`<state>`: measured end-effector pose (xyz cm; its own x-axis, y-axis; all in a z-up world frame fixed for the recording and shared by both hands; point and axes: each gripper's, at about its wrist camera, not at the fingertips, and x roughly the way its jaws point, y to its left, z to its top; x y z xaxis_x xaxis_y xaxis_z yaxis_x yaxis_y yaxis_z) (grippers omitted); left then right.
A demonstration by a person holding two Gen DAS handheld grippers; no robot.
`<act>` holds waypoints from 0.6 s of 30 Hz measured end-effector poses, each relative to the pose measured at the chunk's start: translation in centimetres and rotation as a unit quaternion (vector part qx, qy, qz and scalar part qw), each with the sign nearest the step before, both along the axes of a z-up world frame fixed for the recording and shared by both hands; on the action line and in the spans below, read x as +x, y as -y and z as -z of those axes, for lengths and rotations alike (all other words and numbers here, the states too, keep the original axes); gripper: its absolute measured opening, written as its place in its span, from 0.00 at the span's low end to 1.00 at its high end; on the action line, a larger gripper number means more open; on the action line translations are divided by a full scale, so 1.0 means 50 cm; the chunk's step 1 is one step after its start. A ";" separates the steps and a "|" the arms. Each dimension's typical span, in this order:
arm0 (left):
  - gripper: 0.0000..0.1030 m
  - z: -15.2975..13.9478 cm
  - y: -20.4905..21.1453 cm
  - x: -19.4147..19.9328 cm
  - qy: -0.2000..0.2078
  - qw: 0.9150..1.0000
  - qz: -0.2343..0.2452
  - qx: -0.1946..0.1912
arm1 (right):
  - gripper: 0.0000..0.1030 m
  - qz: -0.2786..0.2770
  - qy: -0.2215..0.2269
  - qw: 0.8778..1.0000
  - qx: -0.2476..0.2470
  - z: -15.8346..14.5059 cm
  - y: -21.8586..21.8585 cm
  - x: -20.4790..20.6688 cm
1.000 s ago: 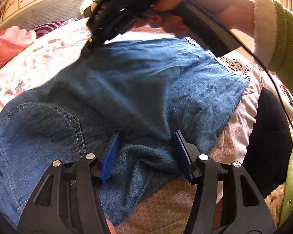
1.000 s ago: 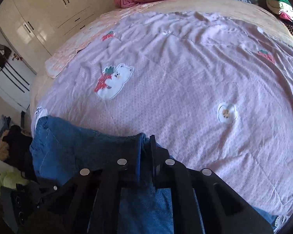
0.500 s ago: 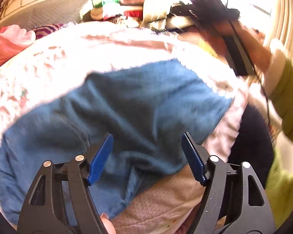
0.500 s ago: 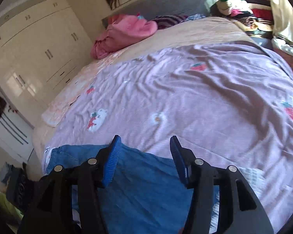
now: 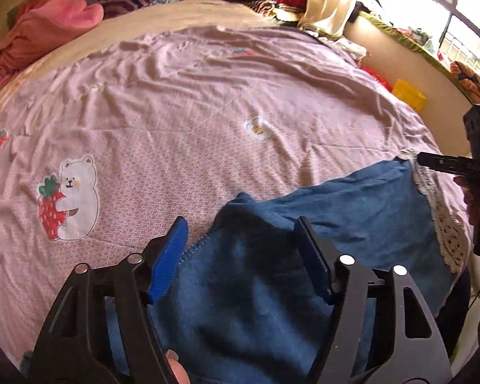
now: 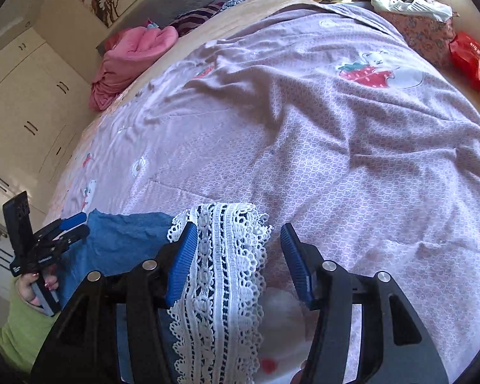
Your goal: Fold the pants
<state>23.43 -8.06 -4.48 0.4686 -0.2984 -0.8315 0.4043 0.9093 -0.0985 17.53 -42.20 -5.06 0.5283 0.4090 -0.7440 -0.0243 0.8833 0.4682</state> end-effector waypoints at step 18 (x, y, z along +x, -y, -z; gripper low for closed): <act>0.24 0.022 0.042 -0.005 0.066 0.997 -0.022 0.045 | 0.16 -0.042 0.087 0.982 -0.162 -0.048 -0.096 -0.004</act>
